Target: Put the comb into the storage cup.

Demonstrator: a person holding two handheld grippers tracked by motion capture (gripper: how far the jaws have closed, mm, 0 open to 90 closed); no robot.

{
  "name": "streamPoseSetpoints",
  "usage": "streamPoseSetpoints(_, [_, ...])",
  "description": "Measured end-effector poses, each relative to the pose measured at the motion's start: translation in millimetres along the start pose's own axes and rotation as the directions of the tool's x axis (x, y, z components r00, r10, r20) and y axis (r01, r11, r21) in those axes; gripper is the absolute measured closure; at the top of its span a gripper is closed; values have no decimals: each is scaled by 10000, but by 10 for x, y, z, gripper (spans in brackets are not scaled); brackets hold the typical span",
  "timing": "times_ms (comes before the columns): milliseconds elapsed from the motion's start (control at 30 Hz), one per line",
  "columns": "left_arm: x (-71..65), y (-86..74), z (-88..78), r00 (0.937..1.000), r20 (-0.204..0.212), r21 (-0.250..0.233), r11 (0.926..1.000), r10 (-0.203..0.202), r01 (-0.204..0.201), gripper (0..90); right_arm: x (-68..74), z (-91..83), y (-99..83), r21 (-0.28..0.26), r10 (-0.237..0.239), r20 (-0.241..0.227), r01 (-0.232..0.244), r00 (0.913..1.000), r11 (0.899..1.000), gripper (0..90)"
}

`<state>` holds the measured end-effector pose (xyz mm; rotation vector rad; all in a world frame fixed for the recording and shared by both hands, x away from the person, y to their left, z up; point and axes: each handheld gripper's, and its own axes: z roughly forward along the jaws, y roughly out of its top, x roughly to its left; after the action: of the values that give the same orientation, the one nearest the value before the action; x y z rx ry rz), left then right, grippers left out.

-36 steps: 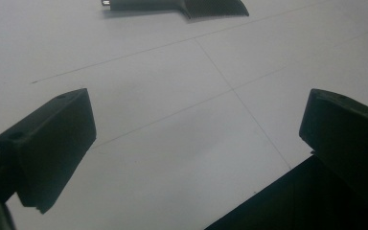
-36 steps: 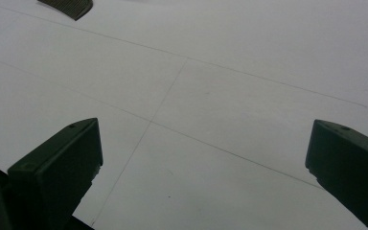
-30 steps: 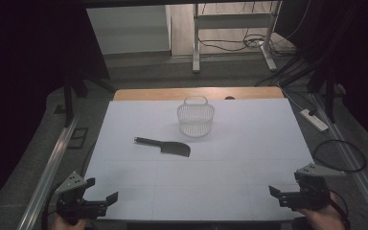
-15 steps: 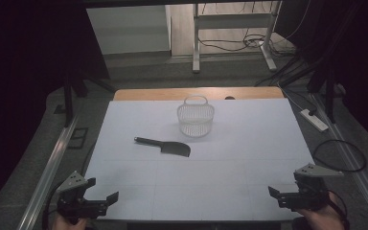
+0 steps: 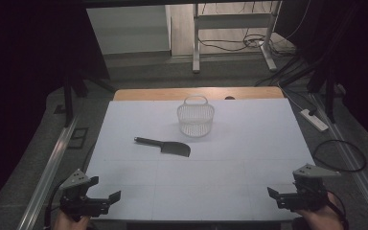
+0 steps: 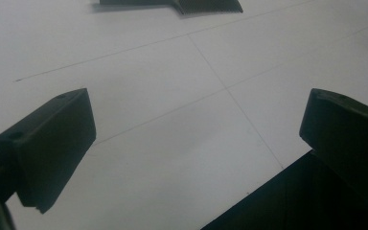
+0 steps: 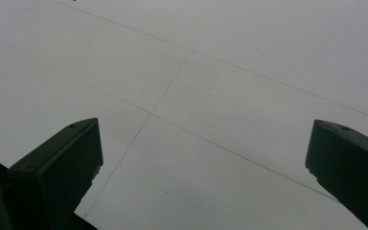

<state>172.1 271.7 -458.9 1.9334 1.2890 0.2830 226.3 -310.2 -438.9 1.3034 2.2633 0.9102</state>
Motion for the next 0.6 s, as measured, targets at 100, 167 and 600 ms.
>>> streamPoseSetpoints(100, [-2,10,7,10000,31,20,10000,14,-14,0,5,1,0,2,-45,13,45,10000,10000,0])
streamPoseSetpoints(167, [-6,25,26,10000,34,73,9999,74,-74,0,8,2,0,23,-94,5,94,10000,10000,0])
streamPoseSetpoints(600, [36,96,107,9998,175,182,9998,69,-72,0,11,-5,-1,-12,-157,-80,157,9998,9999,0])
